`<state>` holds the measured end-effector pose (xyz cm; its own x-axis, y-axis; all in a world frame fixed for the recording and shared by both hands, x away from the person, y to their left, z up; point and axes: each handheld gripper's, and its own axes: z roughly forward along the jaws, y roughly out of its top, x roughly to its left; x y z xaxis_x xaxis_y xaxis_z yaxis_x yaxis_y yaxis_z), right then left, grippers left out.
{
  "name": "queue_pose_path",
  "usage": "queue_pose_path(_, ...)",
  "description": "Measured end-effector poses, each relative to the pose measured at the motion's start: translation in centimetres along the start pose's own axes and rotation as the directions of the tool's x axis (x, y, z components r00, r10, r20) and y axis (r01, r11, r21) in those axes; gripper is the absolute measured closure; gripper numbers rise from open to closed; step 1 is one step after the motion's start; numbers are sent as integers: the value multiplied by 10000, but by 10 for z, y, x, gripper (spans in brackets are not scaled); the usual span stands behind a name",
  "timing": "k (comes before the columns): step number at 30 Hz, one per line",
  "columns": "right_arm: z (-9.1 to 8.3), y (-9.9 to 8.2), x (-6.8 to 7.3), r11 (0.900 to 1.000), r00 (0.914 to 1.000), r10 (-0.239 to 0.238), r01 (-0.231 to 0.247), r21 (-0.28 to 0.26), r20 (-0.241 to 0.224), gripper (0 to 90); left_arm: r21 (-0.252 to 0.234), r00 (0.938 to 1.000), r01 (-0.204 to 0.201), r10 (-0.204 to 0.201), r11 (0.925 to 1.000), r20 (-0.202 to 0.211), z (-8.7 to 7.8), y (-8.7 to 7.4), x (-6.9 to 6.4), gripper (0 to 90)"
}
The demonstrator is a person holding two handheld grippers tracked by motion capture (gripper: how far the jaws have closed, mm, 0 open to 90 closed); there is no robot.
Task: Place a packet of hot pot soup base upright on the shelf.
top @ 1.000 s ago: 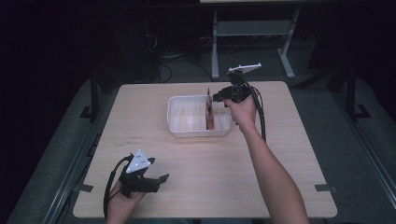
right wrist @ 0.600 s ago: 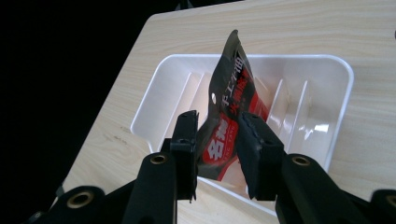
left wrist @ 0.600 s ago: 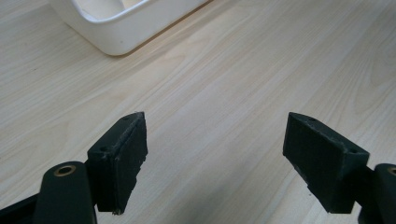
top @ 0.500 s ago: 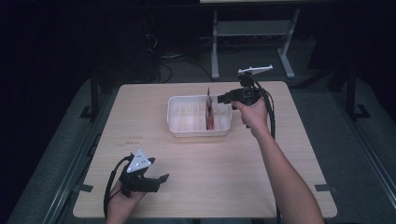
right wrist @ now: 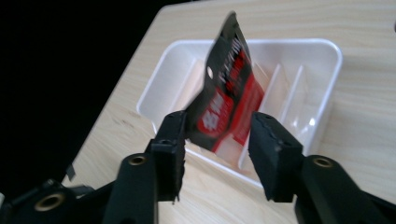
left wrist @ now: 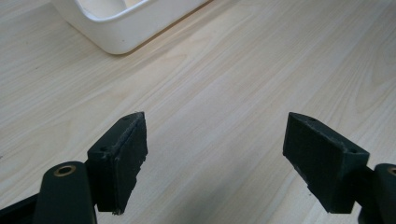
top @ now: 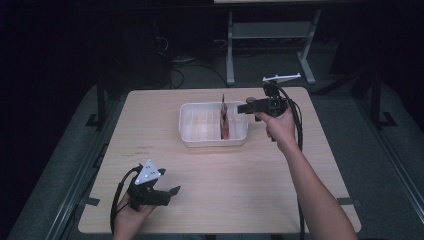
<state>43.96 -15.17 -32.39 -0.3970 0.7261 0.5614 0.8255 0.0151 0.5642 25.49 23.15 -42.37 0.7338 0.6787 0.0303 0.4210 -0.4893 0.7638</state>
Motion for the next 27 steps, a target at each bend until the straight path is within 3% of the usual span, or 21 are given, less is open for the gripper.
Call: queue_pose_path(27,-14,-38,-28,9980,9984,-491,502,395,-284,474,64,10000,-7,7,10000,41,3,0,1,213)
